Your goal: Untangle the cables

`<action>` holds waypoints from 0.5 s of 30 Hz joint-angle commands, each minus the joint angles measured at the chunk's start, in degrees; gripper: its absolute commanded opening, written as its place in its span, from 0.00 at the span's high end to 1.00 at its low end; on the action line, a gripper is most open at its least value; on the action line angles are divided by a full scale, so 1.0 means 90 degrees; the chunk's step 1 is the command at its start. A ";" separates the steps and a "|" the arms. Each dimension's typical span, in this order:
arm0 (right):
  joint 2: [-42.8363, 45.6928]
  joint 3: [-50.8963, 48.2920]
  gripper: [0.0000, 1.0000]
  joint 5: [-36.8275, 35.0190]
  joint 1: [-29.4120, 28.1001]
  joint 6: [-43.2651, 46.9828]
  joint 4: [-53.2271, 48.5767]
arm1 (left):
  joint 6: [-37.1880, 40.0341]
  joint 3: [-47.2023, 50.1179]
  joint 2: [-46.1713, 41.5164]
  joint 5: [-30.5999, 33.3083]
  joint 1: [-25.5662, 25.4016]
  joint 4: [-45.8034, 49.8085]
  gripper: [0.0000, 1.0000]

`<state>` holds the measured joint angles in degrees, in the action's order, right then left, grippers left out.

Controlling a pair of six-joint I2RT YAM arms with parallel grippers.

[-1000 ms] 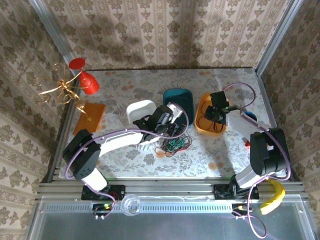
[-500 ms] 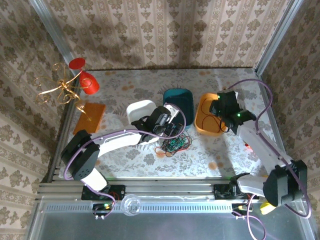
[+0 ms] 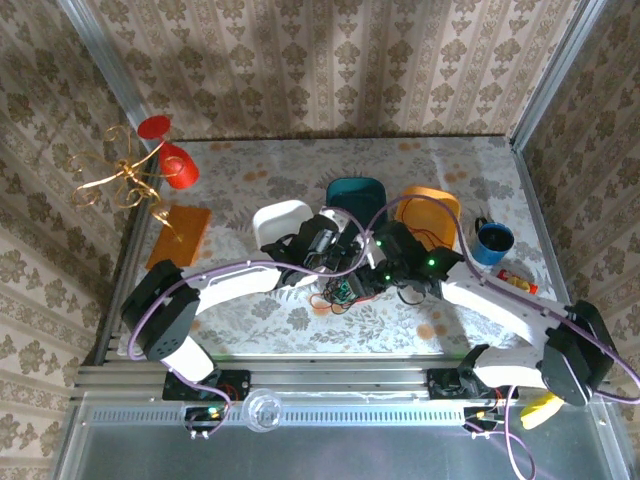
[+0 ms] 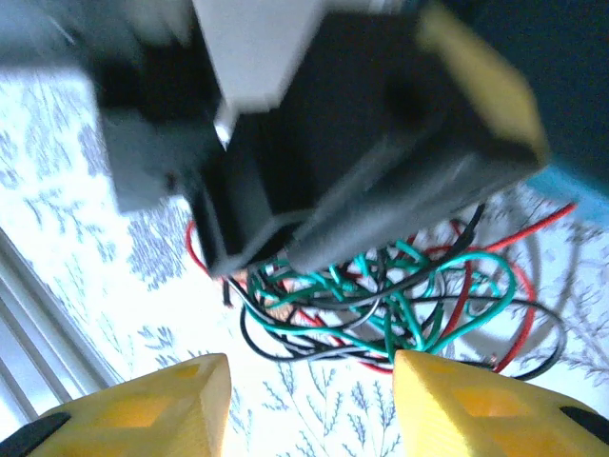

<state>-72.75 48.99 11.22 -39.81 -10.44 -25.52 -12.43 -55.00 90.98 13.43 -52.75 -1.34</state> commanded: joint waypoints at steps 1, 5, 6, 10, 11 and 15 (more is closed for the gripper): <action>-0.0393 -0.0128 0.51 0.0272 -0.0010 0.0452 -0.0539 | -0.0053 0.0127 -0.0338 0.0107 0.0041 0.0393 0.00; -0.0701 -0.0102 0.54 0.0464 0.0008 0.0390 -0.0740 | 0.0181 0.0184 -0.0382 -0.0177 -0.0012 0.0538 0.02; -0.0734 -0.0102 0.55 0.0508 0.0010 0.0372 -0.0739 | 0.0248 0.0166 -0.0356 -0.0166 -0.0067 0.0590 0.02; -0.1124 -0.0015 0.55 0.0535 0.0072 0.0268 -0.0795 | 0.0398 0.0169 -0.0284 -0.0085 -0.0266 0.0667 0.03; -0.1207 0.0003 0.55 0.0542 0.0103 0.0221 -0.0789 | 0.0414 0.0174 -0.0266 -0.0116 -0.0299 0.0681 0.03; -0.1613 0.0093 0.56 0.0531 0.0264 0.0012 -0.0799 | 0.0468 0.0145 -0.0197 -0.0283 -0.0418 0.0787 0.04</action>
<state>-85.03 48.71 14.44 -38.02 -9.19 -29.47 -9.17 -53.21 89.27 12.45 -55.90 5.65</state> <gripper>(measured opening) 0.446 0.965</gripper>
